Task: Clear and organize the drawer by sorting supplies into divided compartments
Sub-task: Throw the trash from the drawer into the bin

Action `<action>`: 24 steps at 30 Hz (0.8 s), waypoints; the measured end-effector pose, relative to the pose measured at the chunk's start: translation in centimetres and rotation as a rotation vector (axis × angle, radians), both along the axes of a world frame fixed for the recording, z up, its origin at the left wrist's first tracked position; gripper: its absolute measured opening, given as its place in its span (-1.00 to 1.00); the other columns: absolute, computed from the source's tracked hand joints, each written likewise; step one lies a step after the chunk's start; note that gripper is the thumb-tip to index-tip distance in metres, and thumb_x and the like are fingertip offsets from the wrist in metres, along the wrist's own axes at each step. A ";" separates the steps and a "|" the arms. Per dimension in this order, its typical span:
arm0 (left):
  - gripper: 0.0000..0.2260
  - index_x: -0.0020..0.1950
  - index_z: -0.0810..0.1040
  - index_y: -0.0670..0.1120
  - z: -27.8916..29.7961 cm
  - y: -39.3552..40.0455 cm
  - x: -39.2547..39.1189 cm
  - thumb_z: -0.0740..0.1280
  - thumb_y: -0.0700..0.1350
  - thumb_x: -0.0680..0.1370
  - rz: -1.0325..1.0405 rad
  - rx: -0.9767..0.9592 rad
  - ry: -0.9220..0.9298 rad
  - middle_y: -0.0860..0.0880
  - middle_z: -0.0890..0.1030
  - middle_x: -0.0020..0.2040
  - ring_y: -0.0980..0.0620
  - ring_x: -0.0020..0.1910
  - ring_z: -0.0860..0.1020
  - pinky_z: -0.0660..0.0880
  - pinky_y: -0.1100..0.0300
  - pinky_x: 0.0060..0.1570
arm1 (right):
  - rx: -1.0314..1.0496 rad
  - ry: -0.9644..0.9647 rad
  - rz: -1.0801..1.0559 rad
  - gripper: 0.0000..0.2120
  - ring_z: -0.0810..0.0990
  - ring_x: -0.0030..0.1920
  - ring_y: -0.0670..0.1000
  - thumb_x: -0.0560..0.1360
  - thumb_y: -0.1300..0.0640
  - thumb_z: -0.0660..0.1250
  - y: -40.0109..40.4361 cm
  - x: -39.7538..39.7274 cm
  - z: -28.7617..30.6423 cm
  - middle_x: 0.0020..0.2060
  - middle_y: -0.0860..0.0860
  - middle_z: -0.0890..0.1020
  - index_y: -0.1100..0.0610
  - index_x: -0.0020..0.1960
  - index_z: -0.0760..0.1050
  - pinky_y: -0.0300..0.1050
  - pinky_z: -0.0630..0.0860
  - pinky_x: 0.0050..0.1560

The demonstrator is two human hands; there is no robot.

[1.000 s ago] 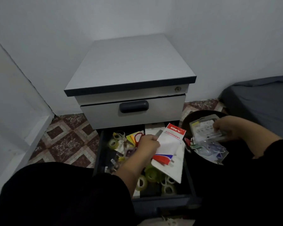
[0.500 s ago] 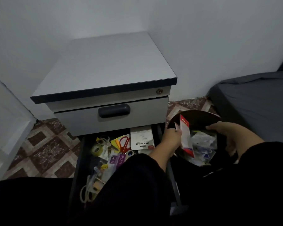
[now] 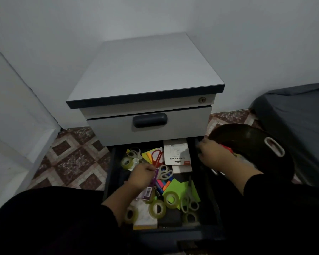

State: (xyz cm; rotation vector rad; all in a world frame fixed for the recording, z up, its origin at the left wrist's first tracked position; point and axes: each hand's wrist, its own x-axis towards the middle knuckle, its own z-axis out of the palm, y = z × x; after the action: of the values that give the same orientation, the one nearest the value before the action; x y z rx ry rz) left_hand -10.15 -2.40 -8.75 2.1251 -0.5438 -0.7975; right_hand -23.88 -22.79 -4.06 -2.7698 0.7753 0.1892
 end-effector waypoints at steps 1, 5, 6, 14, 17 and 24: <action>-0.82 -0.17 0.54 -0.17 -0.4 0.9 1.0 0.21 -0.37 0.54 0.031 0.029 -0.034 -0.05 0.51 -0.23 -0.04 -0.18 0.49 0.42 0.25 -0.23 | -0.061 0.013 0.083 -0.68 0.47 0.21 0.12 0.54 0.19 0.18 1.0 0.6 -1.0 0.23 0.12 0.47 0.19 0.27 0.45 -0.04 0.46 0.20; -0.73 -0.34 0.41 -0.06 -2.1 3.3 3.6 0.21 -0.30 0.54 0.122 0.181 -0.165 -0.12 0.52 -0.26 -0.10 -0.23 0.52 0.46 0.16 -0.17 | -0.174 0.252 0.246 -0.57 0.23 0.45 0.17 0.55 0.20 0.16 4.5 2.2 -4.1 0.47 0.21 0.23 0.21 0.41 0.35 0.02 0.25 0.39; -0.70 -0.37 0.38 0.00 -2.5 3.6 3.6 0.22 -0.28 0.53 0.131 0.233 -0.198 -0.13 0.57 -0.21 -0.13 -0.18 0.57 0.51 0.13 -0.14 | -0.179 0.314 0.256 -0.56 0.13 0.50 0.18 0.57 0.19 0.15 5.0 2.4 -4.6 0.51 0.21 0.12 0.21 0.43 0.31 0.05 0.17 0.44; -0.70 0.27 0.52 -0.14 -4.9 2.7 3.8 0.15 -0.22 0.58 -0.158 0.361 -0.451 -0.23 0.19 0.51 -0.22 0.48 0.14 0.23 0.01 0.39 | -0.152 0.435 0.238 -0.51 -0.18 0.54 0.15 0.62 0.12 0.03 5.3 3.2 -6.4 0.55 0.12 -0.18 0.11 0.53 0.13 0.17 -0.06 0.49; -0.76 0.23 0.49 -0.18 -5.1 2.2 3.9 0.21 -0.17 0.58 -0.129 0.277 -0.407 -0.25 0.42 0.32 -0.21 0.32 0.34 0.37 0.01 0.25 | -0.156 0.489 0.255 -0.48 -0.19 0.54 0.13 0.62 0.09 0.04 4.7 3.2 -6.6 0.55 0.09 -0.20 0.12 0.55 0.06 0.17 -0.05 0.49; -0.69 0.31 0.39 -0.11 -4.4 2.5 2.7 0.24 -0.20 0.56 -0.167 0.301 -0.514 -0.14 0.55 0.12 -0.13 0.13 0.50 0.47 0.09 0.05 | -0.254 0.474 0.298 -0.44 0.01 0.52 0.16 0.61 0.08 0.05 5.1 3.2 -6.4 0.55 0.14 -0.07 0.21 0.55 0.02 0.22 0.02 0.47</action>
State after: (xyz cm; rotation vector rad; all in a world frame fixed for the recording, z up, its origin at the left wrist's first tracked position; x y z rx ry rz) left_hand -7.46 0.11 -13.17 2.6071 -0.9250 -0.4306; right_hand -20.69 -17.64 -10.41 -3.1151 0.5009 0.8862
